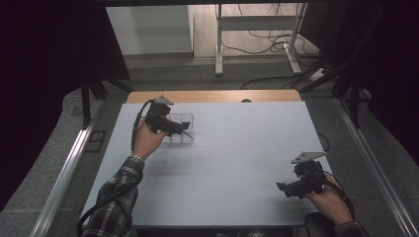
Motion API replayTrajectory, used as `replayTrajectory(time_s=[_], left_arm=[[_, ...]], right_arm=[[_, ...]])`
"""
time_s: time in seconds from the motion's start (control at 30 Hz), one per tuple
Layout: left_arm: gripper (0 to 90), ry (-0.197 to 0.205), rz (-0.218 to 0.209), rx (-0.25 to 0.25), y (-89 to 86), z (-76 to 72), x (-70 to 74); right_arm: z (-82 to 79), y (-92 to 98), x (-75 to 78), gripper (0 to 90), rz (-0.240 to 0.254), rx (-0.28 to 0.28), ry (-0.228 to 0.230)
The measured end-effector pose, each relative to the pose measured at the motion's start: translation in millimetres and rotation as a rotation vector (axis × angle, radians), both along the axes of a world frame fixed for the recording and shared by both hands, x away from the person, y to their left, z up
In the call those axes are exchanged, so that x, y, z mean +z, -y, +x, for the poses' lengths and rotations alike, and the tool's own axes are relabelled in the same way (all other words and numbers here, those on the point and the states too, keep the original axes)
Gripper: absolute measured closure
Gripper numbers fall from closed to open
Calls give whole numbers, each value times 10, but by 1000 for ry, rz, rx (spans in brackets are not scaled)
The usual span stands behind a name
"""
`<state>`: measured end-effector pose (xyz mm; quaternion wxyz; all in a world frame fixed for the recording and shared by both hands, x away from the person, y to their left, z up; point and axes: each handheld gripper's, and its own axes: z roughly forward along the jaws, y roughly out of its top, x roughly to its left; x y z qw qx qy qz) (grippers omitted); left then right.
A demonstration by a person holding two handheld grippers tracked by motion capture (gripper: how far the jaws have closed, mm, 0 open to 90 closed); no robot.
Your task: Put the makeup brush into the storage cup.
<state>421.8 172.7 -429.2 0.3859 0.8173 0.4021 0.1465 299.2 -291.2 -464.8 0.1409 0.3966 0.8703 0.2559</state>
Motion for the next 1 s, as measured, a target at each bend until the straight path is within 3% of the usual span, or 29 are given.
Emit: replayTrajectory(time_s=[0.23, 1.0], left_arm=[[0, 3, -16, -17, -17, -62, 5], [0, 11, -11, -37, -63, -318, 19]], right_arm=[[-5, -6, 3, 0, -2, 5, 2], [-1, 0, 7, 0, 5, 4, 1]])
